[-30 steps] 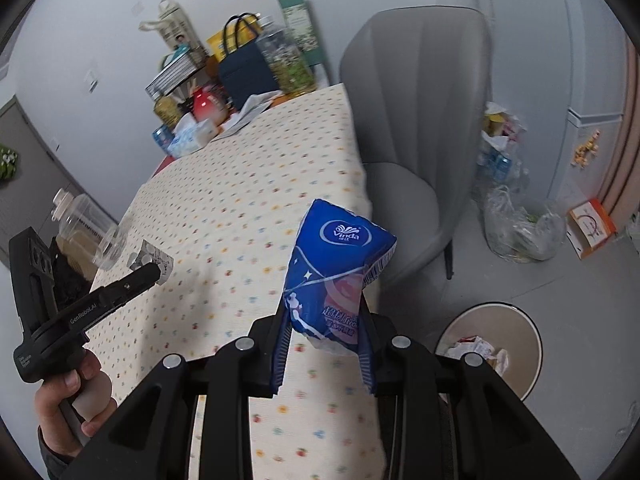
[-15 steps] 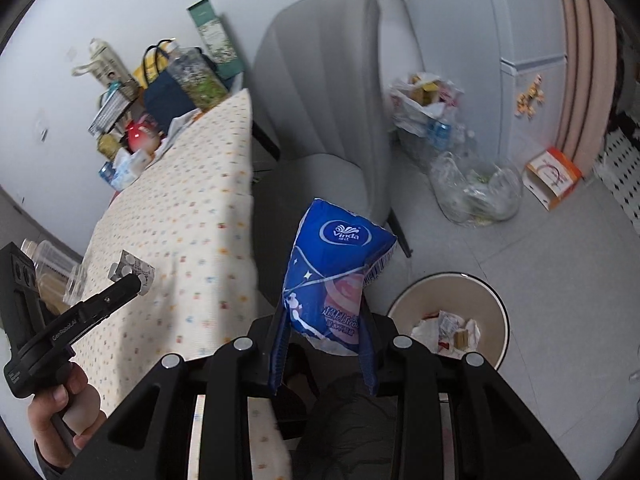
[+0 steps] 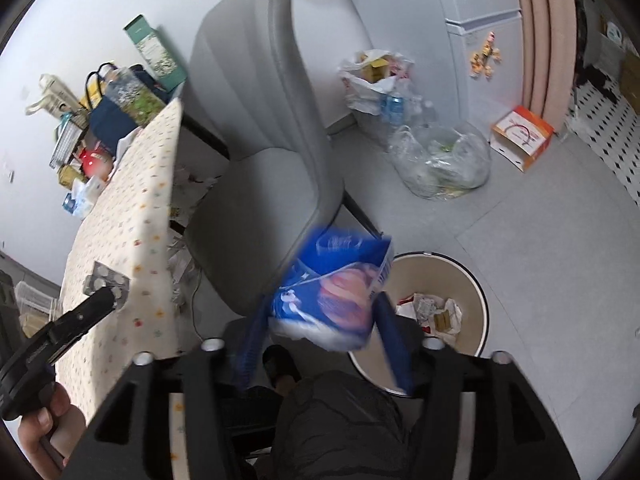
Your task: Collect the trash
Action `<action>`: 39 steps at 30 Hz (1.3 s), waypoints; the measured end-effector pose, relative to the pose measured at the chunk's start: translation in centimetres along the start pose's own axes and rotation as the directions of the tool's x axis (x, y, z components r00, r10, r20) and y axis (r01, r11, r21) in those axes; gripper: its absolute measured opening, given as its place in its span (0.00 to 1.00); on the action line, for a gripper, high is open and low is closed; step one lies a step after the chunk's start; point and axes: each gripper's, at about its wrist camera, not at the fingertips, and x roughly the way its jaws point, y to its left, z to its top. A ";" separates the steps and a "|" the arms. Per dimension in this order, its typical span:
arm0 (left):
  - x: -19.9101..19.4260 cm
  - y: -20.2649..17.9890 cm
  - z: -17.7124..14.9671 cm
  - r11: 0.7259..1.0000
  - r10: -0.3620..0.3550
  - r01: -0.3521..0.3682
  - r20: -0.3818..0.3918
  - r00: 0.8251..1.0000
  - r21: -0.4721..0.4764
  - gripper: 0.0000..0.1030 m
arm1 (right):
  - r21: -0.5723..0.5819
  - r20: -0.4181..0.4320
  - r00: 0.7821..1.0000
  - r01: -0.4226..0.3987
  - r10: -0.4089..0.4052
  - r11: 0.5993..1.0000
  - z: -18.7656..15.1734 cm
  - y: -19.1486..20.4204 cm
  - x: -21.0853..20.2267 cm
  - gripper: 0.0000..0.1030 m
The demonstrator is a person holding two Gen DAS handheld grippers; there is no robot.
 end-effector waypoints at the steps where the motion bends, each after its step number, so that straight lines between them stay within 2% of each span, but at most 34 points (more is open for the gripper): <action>1: 0.2 -0.4 0.0 1.000 0.000 0.000 -0.004 1.000 0.010 0.30 | 0.006 -0.001 1.000 0.004 -0.004 1.000 0.0 -0.4 0.1 0.60; 10: 2.2 -4.5 -0.2 0.996 -0.012 0.016 -0.048 0.999 0.084 0.31 | 0.077 0.012 1.000 0.013 -0.014 0.997 -0.3 -4.7 -0.5 0.72; 20: 5.4 -11.2 -0.8 0.977 -0.068 0.091 -0.122 0.990 0.193 0.32 | 0.160 0.079 0.996 0.038 -0.051 0.986 0.1 -10.0 -4.3 0.75; 21: 5.8 -12.0 -0.9 0.974 -0.074 0.100 -0.132 0.988 0.205 0.34 | 0.167 0.089 0.994 0.040 -0.056 0.985 0.2 -10.5 -4.8 0.76; 23: 6.3 -13.2 -0.9 0.969 -0.064 0.096 -0.144 0.988 0.228 0.62 | 0.180 0.106 0.992 0.047 -0.067 0.983 0.3 -11.3 -5.7 0.76; 24: 6.4 -13.6 -0.9 0.968 -0.055 0.086 -0.135 0.989 0.237 0.81 | 0.186 0.113 0.991 0.051 -0.073 0.981 0.3 -11.7 -6.1 0.76; 25: 6.3 -13.8 -0.9 0.967 -0.051 0.079 -0.120 0.992 0.242 0.87 | 0.190 0.116 0.991 0.051 -0.074 0.981 0.4 -12.0 -6.3 0.76; 30: 5.8 -13.6 -0.5 0.973 -0.025 0.049 -0.109 0.994 0.225 0.90 | 0.191 0.117 0.991 0.039 -0.062 0.981 0.3 -12.3 -6.6 0.77; 39: 2.2 -9.9 0.1 0.991 0.002 0.003 -0.041 0.999 0.134 0.94 | 0.105 0.144 0.988 0.048 -0.063 0.993 0.2 -8.8 -7.6 0.91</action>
